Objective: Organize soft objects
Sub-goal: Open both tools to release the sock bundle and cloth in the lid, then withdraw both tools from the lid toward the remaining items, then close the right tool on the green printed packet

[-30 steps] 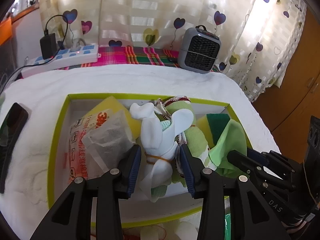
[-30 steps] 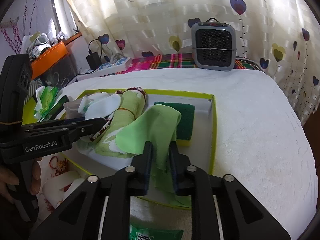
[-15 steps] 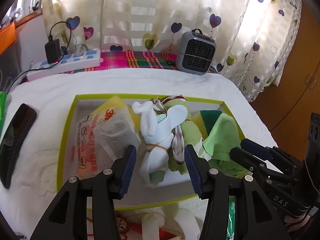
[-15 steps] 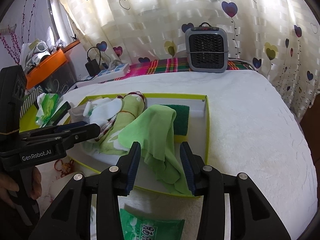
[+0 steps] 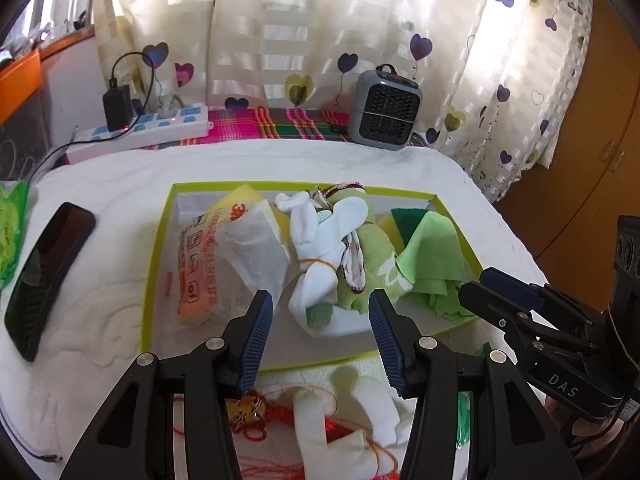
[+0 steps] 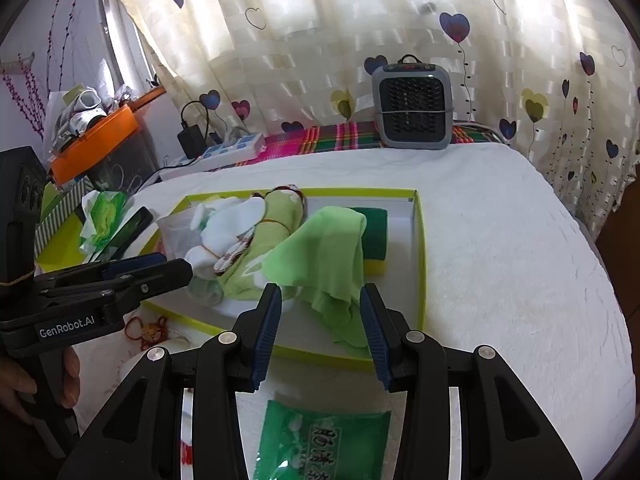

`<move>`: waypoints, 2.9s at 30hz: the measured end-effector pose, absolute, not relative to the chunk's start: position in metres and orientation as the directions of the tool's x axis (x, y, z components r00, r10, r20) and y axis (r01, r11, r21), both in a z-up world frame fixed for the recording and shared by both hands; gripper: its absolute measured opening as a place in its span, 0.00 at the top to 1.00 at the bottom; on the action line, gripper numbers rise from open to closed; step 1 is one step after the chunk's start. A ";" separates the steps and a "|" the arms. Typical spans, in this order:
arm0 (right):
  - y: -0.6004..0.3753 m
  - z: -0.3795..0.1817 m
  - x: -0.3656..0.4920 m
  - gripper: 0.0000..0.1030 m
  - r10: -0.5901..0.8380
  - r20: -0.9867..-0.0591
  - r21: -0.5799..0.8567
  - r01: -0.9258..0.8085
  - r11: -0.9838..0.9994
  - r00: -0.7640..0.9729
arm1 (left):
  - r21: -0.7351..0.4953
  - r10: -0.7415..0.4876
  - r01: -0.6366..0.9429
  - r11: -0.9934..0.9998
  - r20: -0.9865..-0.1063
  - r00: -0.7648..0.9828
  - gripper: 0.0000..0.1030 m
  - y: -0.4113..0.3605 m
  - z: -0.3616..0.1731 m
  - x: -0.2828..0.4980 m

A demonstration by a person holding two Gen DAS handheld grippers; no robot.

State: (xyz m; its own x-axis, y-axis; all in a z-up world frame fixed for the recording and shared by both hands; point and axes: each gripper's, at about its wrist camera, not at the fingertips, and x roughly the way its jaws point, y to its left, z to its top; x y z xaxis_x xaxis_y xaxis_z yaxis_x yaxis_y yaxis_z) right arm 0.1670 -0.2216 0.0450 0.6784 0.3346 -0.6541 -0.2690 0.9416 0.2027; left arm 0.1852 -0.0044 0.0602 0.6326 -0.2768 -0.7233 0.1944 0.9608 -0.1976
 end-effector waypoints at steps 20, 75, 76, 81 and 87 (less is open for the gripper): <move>-0.218 0.043 0.123 0.49 0.291 -0.672 0.200 -0.211 0.957 0.681 | -0.143 -0.274 0.246 0.959 -0.692 0.668 0.51 0.013 0.073 0.134; -0.236 0.005 0.104 0.41 0.251 -0.752 0.216 -0.132 0.968 0.609 | -0.253 -0.279 0.132 0.959 -0.739 0.613 0.51 0.078 0.027 0.113; -0.235 0.004 0.104 0.41 0.246 -0.752 0.210 -0.131 0.969 0.611 | -0.249 -0.276 0.131 0.960 -0.740 0.613 0.51 0.077 0.027 0.113; -0.233 0.004 0.104 0.41 0.233 -0.755 0.191 -0.134 0.972 0.613 | -0.230 -0.266 0.139 0.963 -0.746 0.610 0.51 0.070 0.028 0.110; -0.227 0.004 0.102 0.53 0.218 -0.760 0.151 -0.160 0.976 0.612 | -0.212 -0.267 0.163 0.964 -0.747 0.609 0.51 0.058 0.032 0.109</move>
State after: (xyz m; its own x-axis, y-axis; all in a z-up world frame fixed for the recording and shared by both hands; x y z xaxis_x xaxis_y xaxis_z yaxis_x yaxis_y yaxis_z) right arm 0.1019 -0.2273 0.0037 0.6117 0.2181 -0.7604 -0.1596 0.9755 0.1513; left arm 0.1088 0.0581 0.0324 0.6086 -0.2670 -0.7472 0.1625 0.9637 -0.2119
